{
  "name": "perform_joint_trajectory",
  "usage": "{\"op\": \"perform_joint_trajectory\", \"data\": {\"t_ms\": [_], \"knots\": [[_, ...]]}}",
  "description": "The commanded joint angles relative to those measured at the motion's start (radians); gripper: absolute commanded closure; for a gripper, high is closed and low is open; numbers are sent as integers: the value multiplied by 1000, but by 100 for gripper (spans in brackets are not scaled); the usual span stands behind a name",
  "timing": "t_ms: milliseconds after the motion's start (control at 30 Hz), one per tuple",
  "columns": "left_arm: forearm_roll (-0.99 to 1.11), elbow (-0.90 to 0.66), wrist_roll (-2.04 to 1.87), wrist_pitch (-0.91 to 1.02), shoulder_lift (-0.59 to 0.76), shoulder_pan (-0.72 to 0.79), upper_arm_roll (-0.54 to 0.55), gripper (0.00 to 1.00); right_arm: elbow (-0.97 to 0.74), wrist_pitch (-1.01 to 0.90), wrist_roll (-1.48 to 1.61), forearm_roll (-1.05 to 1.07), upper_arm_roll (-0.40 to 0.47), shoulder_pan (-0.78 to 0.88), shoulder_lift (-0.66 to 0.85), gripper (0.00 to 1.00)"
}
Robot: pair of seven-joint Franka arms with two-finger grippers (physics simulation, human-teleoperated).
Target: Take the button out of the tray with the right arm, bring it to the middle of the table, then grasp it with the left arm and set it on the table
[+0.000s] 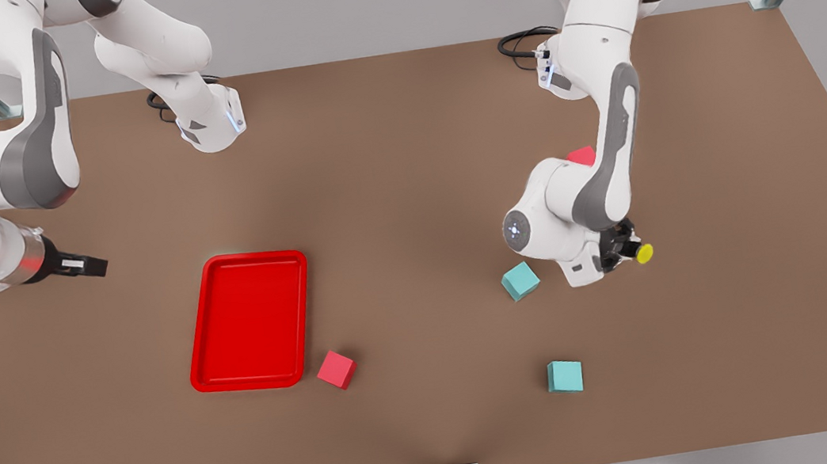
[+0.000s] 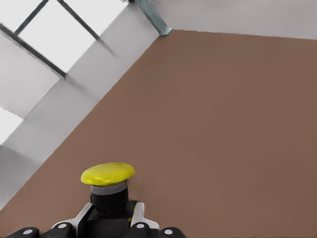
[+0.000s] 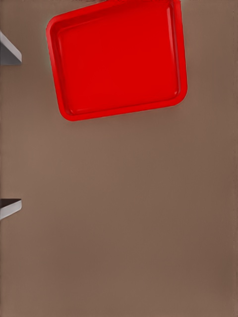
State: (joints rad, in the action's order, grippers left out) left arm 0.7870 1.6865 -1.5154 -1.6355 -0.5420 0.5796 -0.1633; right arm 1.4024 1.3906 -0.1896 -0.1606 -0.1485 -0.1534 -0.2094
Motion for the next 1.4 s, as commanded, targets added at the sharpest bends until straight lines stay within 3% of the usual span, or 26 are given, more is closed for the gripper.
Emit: {"op": "perform_joint_trajectory", "data": {"t_ms": [0, 267, 367, 867, 900, 967, 1367], "knots": [[144, 51, -1332, 121, -4, 11, -2, 56, -11, 13, 2, 3, 0, 8, -1, 0], [317, 108, -1454, 88, -156, -21, -7, 56, -13, 4, 6, 6, -6, 23, 1, 0], [374, 108, -1467, 3, -231, -26, -65, 56, -13, 7, 13, 3, -6, 20, 1, 0], [546, 102, -1519, -127, -383, -122, -78, 56, -13, 7, 16, 1, -5, 11, 1, 0], [551, 102, -1519, -127, -385, -124, -76, 53, -14, 7, 16, 1, -5, 11, 1, 0], [552, 102, -1517, -133, -388, -124, -78, 1, -14, 7, 16, 1, -5, 12, 1, 0], [557, 101, -1525, -124, -391, -119, -78, 0, -53, 16, 25, 13, -8, 64, 1, 0]]}}
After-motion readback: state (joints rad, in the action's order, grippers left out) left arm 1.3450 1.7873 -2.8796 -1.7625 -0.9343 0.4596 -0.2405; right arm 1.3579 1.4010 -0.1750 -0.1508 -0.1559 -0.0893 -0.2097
